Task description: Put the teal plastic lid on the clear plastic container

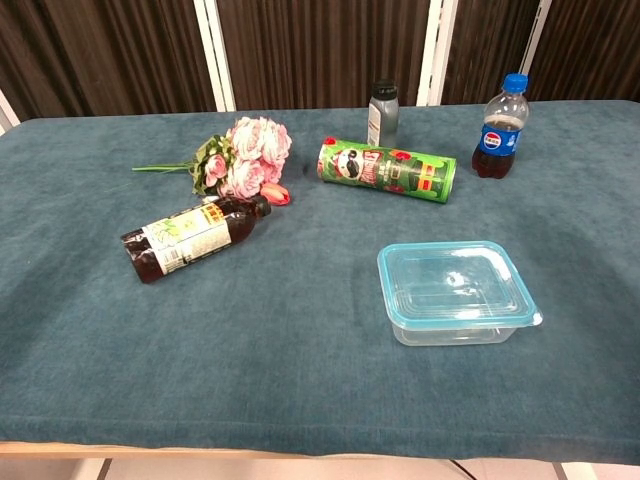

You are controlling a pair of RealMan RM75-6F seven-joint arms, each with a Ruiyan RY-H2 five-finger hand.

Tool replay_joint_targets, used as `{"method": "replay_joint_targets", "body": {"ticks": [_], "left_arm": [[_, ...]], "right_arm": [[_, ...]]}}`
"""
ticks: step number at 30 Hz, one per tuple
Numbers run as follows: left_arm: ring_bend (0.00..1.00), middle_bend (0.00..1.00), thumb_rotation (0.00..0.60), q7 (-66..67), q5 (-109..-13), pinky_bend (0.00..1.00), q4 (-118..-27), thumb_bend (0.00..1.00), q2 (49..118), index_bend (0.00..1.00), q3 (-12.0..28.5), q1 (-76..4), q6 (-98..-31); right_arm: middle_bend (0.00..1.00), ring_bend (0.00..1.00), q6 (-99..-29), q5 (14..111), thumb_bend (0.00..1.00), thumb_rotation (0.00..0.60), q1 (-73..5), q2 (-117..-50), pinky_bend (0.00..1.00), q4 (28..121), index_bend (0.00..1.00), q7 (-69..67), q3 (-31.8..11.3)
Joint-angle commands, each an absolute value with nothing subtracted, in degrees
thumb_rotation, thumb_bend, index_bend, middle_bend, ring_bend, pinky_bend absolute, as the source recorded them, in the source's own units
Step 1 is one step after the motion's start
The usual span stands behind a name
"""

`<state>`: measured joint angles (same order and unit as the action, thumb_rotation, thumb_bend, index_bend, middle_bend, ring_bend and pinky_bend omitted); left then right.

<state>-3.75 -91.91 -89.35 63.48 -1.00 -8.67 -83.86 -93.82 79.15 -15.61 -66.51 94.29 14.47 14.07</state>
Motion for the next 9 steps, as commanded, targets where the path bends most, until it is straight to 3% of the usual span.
{"method": "replay_joint_targets", "body": {"ticks": [1, 9], "left_arm": [[0.01, 0.01, 0.6, -3.0, -91.8, 0.07, -89.5, 0.44, 63.8, 0.0, -0.9, -8.4, -84.2], [0.01, 0.01, 0.6, -3.0, -91.6, 0.07, -89.8, 0.44, 63.7, 0.0, -0.9, -8.4, -83.8]], "right_arm": [[0.0, 0.0, -94.3, 82.4, 0.15, 0.6, -12.4, -67.9, 0.0, 90.8, 0.12, 9.9, 13.0], [0.0, 0.0, -93.0, 84.2, 0.15, 0.6, -10.4, -67.4, 0.0, 90.9, 0.12, 10.5, 11.1]]}}
